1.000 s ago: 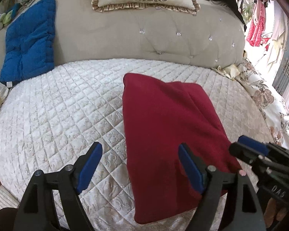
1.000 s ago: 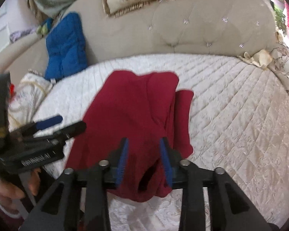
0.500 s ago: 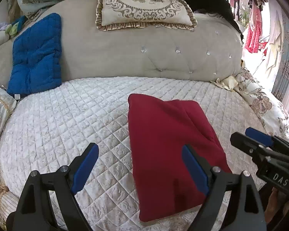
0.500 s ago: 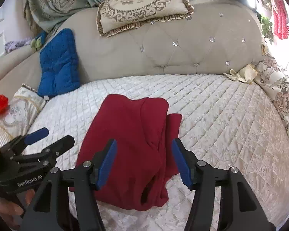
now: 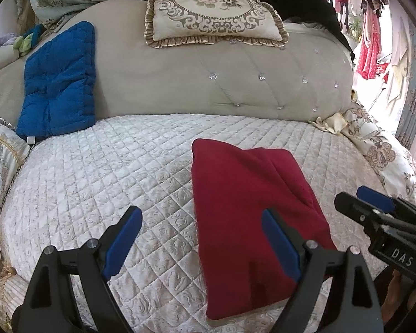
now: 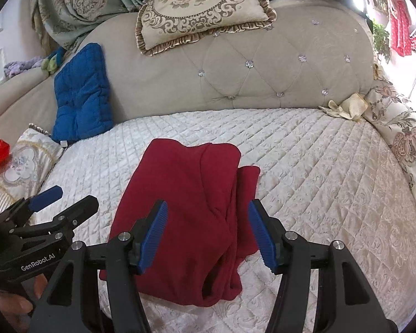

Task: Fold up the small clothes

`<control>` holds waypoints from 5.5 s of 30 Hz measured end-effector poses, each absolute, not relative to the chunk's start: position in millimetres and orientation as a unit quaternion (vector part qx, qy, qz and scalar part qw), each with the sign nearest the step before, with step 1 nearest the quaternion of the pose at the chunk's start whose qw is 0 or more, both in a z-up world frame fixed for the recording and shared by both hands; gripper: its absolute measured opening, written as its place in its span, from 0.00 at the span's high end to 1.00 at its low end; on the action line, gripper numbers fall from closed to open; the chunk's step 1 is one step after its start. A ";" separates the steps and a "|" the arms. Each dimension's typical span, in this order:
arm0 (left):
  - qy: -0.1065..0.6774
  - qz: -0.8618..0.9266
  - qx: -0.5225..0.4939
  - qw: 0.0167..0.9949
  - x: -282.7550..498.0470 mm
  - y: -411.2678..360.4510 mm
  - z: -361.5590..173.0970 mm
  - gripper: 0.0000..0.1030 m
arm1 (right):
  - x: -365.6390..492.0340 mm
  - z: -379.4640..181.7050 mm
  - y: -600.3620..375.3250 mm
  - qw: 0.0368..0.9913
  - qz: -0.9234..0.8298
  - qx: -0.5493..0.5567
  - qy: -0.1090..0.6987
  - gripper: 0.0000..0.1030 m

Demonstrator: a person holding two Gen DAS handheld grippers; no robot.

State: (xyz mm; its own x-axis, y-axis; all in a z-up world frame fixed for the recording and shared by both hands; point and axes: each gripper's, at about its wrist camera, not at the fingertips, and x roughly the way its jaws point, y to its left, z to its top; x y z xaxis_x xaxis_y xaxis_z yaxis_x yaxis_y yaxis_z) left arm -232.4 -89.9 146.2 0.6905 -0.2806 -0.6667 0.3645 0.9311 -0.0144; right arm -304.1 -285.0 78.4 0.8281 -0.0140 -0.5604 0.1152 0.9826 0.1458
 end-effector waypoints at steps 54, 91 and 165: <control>0.367 -0.170 0.055 0.913 -221.8 -84.9 132.9 0.12 | -286.8 55.2 -281.7 0.943 -0.028 0.085 0.321 0.61; 0.380 -0.168 0.056 0.908 -215.7 -87.2 125.9 0.12 | -272.5 47.2 -281.2 0.939 -0.021 0.073 0.336 0.61; 0.391 -0.134 0.048 0.909 -176.5 -80.0 111.5 0.12 | -250.6 45.3 -329.4 0.929 -0.089 0.084 0.348 0.61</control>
State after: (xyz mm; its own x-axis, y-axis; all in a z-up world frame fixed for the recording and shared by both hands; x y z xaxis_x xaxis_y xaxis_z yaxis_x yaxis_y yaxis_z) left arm -176.5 -80.0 111.5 0.6582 -0.2070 -0.7238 0.2820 0.9592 -0.0179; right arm -250.6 -329.4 45.3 0.7412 -0.1076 -0.6626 0.2251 0.9698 0.0943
